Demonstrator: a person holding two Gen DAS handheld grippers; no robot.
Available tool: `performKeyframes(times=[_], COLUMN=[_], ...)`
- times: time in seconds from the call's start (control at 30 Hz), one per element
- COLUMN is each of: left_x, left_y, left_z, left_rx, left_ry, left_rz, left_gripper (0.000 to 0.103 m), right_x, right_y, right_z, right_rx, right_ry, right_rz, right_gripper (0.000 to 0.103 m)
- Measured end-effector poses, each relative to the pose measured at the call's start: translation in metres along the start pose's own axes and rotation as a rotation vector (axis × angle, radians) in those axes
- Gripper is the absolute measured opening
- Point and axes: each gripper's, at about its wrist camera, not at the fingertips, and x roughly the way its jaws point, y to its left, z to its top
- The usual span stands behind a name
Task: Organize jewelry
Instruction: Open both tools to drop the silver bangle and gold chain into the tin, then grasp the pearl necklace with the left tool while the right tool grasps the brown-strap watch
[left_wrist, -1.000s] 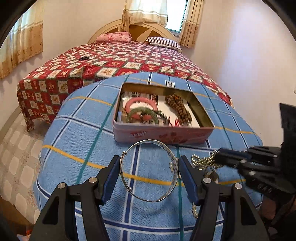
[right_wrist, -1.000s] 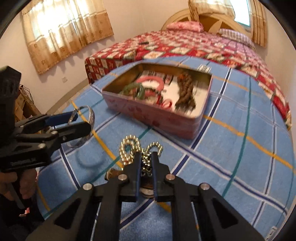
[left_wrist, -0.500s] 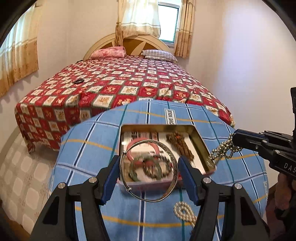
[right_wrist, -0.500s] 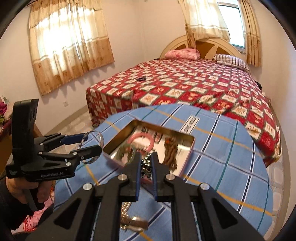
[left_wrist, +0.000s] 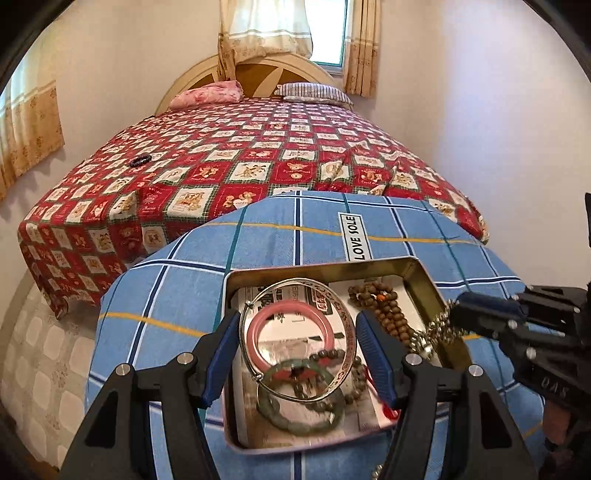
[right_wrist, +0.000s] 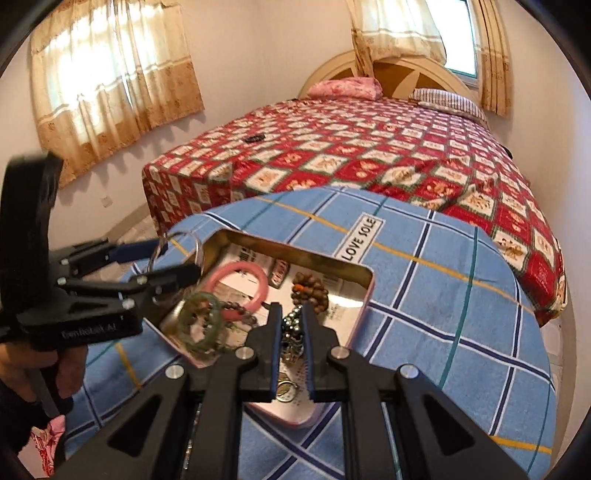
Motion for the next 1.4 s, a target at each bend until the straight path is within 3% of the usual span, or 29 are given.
performKeyframes(times=[0.13, 0.2, 0.23, 0.3, 0.33, 0.5, 0.67, 0.83, 1.13, 1.23, 1.4], left_x=[0.008, 0.008, 0.009, 0.008, 0.006, -0.014, -0.038, -0.054, -0.04, -0.038, -0.032], left_y=[0.0, 0.001, 0.001, 0.002, 0.002, 0.007, 0.004, -0.002, -0.002, -0.002, -0.002], left_z=[0.001, 0.0, 0.0, -0.001, -0.003, -0.019, -0.046, -0.068, -0.088, -0.09, -0.094], left_rx=[0.0, -0.01, -0.017, -0.017, -0.018, -0.048, -0.067, -0.079, -0.096, -0.091, -0.094], left_ry=[0.014, 0.016, 0.017, 0.023, 0.025, 0.011, 0.003, 0.003, 0.081, 0.087, 0.11], left_rz=[0.007, 0.021, 0.034, 0.051, 0.051, 0.039, 0.066, 0.07, 0.093, 0.095, 0.099], left_gripper=[0.065, 0.071, 0.073, 0.073, 0.073, 0.073, 0.073, 0.073, 0.073, 0.073, 0.073], right_x=[0.008, 0.008, 0.007, 0.005, 0.002, -0.02, -0.046, -0.049, -0.034, -0.028, -0.021], right_y=[-0.001, 0.0, 0.001, 0.002, 0.003, 0.003, 0.011, 0.023, 0.043, 0.047, 0.037], right_z=[-0.004, -0.007, -0.009, -0.012, -0.015, -0.031, -0.061, -0.087, -0.11, -0.112, -0.107], right_rx=[-0.004, -0.013, -0.022, -0.025, -0.026, -0.022, -0.039, -0.084, -0.127, -0.145, -0.078], right_ry=[0.031, 0.028, 0.033, 0.038, 0.035, 0.03, 0.03, 0.076, 0.131, 0.142, 0.146], right_rz=[-0.002, -0.013, -0.023, -0.017, -0.02, -0.028, 0.024, 0.085, 0.133, 0.114, 0.111], right_gripper=[0.014, 0.018, 0.022, 0.043, 0.045, 0.047, 0.054, 0.055, 0.055, 0.055, 0.056])
